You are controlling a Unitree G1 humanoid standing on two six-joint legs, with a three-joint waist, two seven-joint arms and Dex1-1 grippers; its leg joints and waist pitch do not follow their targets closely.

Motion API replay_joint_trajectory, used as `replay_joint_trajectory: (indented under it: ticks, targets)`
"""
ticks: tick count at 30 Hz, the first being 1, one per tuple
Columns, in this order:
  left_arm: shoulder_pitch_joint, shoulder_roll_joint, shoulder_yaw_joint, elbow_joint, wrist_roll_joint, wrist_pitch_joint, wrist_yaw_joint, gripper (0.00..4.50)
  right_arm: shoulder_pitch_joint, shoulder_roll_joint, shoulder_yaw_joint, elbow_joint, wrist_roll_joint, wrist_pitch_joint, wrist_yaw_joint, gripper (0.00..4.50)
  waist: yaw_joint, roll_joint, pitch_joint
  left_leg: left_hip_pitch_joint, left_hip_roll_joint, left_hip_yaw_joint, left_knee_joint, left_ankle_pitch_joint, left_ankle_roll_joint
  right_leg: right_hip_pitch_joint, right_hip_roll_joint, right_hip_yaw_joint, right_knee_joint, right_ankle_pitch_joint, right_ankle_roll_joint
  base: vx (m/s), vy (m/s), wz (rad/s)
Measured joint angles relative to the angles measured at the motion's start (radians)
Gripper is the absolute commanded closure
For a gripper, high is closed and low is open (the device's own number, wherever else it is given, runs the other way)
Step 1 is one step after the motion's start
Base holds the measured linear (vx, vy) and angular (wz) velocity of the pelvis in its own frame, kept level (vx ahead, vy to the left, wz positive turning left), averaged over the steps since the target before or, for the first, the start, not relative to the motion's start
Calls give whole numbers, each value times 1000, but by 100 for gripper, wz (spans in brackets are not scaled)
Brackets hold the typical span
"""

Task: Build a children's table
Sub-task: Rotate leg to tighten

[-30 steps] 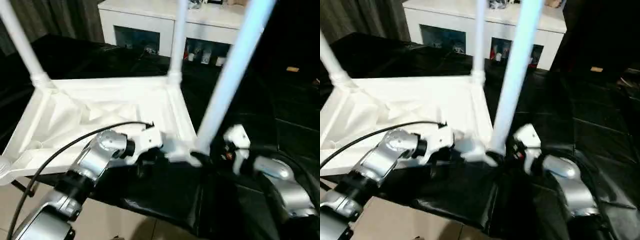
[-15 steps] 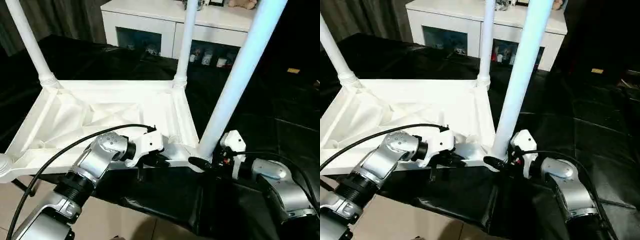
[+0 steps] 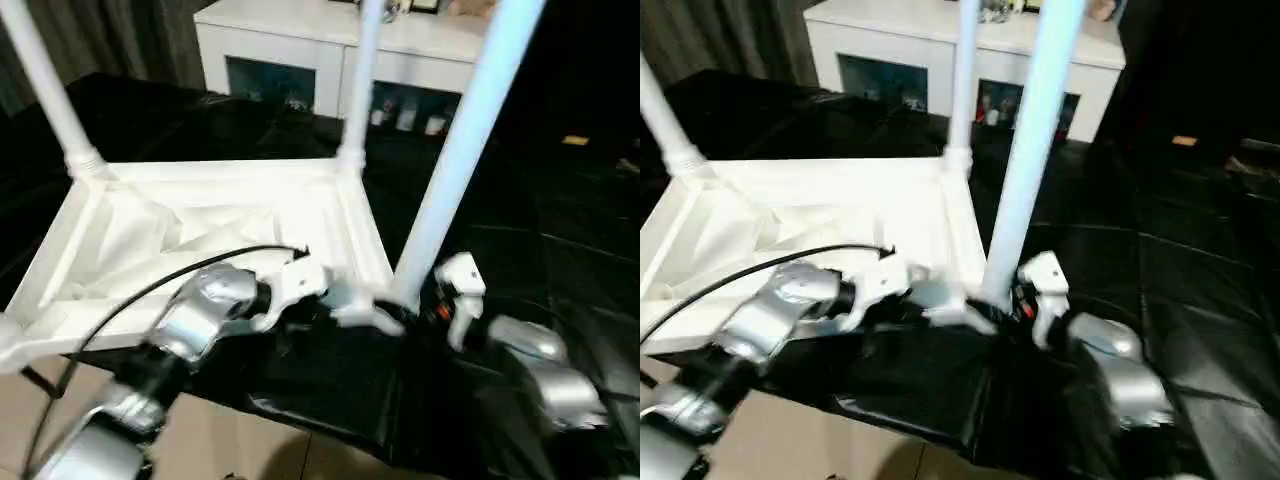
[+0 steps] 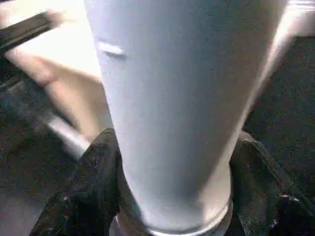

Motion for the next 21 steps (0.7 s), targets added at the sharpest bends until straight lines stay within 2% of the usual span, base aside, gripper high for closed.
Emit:
replay_joint_trajectory:
  ticks: [3,8,12,14,16,18,21]
  targets:
    - [-59,-110,8,104,33,41,161,450,-76,108,-63,84,-37,28,-271,182,-9,-2,-1,1,0,-1,0,1,-1,0,0,0,-1,0,0,0,0,0]
    - [-119,-253,23,203,47,128,345,450,-169,199,-106,192,-94,28,-556,183,-14,-2,-4,1,-1,-1,1,1,-1,3,-1,1,-4,0,1,0,0,0]
    - [-130,-287,33,238,49,137,392,450,-203,211,-114,253,-110,2,-600,183,-14,-1,-8,0,-2,-1,1,1,-1,7,-1,0,-4,0,1,0,0,0]
    - [-144,-297,38,261,51,129,395,450,-205,212,-126,261,-110,-14,-596,113,-12,-1,-8,0,-2,-2,1,1,-1,6,-1,0,-4,0,2,0,0,0]
    - [-146,-298,38,268,57,117,400,450,-204,214,-128,261,-109,-23,-591,113,-12,-1,-8,-1,-2,-2,0,1,-1,6,-1,0,-4,0,2,0,0,0]
    - [-149,-284,51,275,67,104,438,450,-191,242,-122,245,-109,-37,-567,86,-21,-2,-7,-2,-1,-2,-1,1,-1,5,-1,0,-4,0,2,0,0,0]
    - [-154,-268,60,279,70,92,456,450,-155,247,-85,221,-111,-55,-534,66,-30,-2,-7,-4,-1,-5,-1,1,-1,1,0,-2,-4,0,3,0,0,0]
